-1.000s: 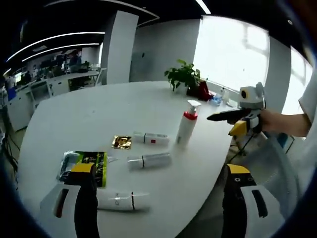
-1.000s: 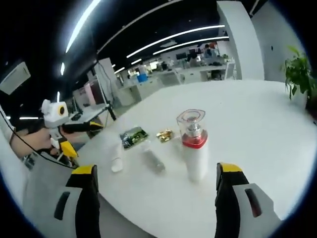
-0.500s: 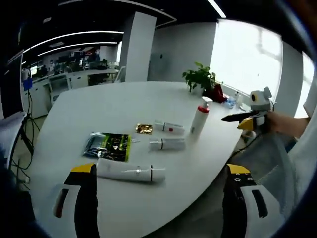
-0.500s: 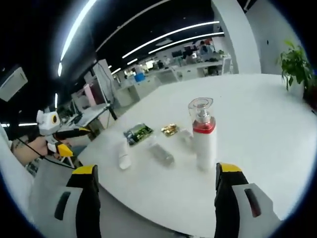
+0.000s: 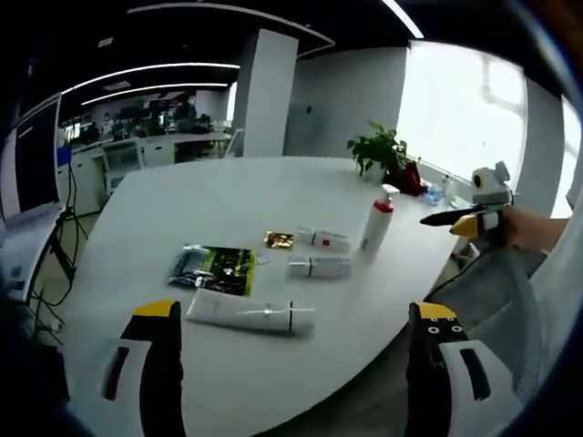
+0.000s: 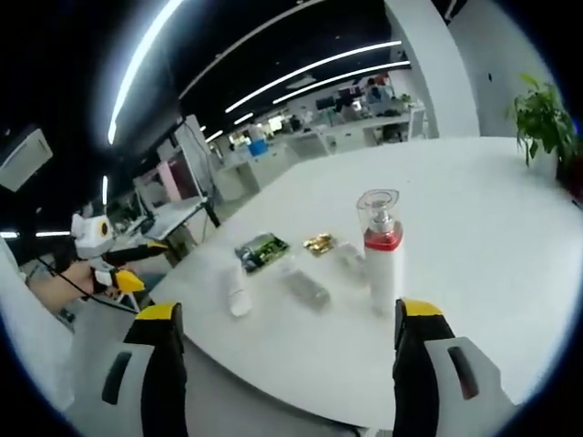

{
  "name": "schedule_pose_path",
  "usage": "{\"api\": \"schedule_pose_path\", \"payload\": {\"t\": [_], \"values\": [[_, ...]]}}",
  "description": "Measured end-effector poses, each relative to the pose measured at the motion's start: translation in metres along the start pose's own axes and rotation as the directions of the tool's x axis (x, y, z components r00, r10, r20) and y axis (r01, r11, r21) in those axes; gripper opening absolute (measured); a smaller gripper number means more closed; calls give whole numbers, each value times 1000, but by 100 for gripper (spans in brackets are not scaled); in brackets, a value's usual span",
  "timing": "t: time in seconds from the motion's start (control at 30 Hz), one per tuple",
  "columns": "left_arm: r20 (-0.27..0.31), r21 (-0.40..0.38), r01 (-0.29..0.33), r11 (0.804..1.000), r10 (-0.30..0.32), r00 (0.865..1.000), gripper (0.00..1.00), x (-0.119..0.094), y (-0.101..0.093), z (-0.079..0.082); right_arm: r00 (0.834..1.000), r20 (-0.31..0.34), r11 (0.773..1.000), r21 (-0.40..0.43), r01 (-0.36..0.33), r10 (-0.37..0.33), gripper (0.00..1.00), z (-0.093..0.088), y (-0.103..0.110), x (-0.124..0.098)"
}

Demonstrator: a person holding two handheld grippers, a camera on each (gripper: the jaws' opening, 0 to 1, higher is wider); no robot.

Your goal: Arrange the skincare products in the storage area until every visible bottle or jar stands upright without overlapping.

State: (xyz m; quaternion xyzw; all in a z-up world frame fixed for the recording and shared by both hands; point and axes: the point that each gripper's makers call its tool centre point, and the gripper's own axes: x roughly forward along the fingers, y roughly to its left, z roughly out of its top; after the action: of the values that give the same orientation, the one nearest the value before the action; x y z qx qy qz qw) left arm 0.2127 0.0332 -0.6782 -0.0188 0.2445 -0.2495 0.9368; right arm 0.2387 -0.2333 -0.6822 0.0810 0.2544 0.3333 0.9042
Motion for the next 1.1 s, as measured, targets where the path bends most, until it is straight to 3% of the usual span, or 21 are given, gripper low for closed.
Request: {"api": "schedule_pose_path", "payload": {"t": [0.6,1.1], "values": [[11,3,11,1000,-11,1000,94,-2,-6,1,997,-73,995,-85,-44,37,91,2,14,15],[2,-12,21,1000,-21,1000,94,-1,-6,0,992,-109,991,-102,-83,71,90,0,25,27]]}}
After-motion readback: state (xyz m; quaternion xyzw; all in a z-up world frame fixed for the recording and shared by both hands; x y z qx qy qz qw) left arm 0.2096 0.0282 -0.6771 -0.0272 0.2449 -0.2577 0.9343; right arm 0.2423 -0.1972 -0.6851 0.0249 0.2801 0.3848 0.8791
